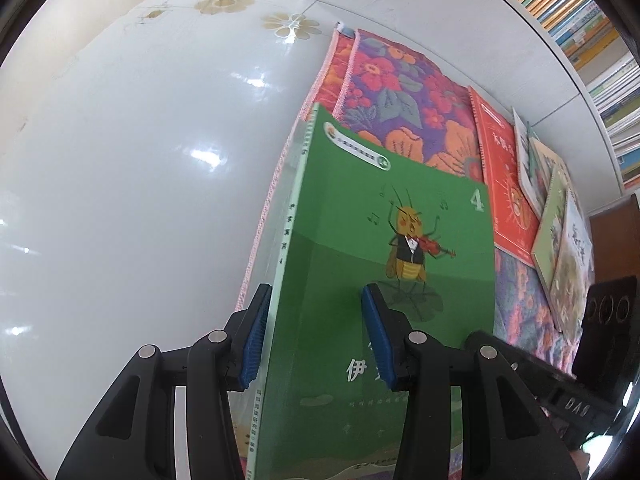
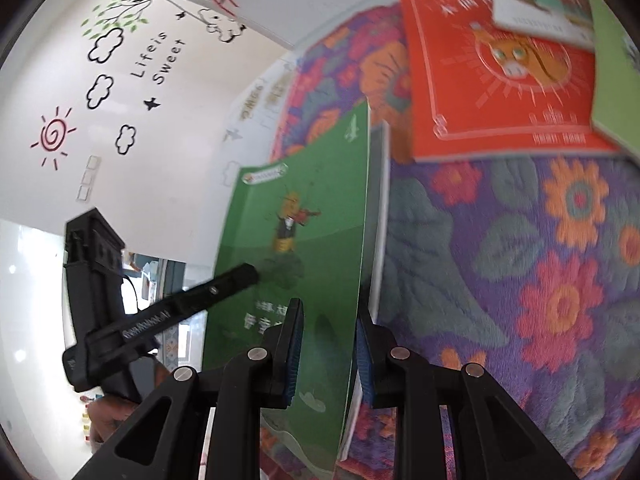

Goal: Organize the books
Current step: 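Carry the green cricket book with both tools and stand it upright by the wall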

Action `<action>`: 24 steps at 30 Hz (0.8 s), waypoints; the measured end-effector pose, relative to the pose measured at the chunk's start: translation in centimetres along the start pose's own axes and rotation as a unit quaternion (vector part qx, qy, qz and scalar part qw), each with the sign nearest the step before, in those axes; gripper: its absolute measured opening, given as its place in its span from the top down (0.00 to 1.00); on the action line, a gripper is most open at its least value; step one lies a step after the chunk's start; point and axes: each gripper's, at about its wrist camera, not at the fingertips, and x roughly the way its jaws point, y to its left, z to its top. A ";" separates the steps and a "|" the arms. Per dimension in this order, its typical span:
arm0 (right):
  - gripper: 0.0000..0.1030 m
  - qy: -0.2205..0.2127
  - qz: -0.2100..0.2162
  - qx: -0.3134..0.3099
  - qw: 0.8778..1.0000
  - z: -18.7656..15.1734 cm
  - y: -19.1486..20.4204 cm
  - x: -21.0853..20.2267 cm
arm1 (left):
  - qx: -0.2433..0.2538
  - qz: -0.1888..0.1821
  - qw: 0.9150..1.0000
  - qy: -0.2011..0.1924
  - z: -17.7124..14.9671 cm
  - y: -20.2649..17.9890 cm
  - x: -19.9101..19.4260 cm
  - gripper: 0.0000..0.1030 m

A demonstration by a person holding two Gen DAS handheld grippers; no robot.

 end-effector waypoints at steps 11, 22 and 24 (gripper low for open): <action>0.76 -0.002 -0.017 0.011 1.000 0.0 0.3 0.1 | 0.015 0.064 0.998 0.010 0.0 0.0 0.4 0.55; 0.76 -0.008 -0.055 0.011 0.998 0.3 0.3 -0.5 | 0.008 0.066 0.998 0.011 0.3 0.0 0.8 0.54; 0.76 0.011 -0.055 0.010 0.998 0.2 0.1 0.4 | 0.004 0.067 0.998 0.009 0.2 0.1 0.9 0.54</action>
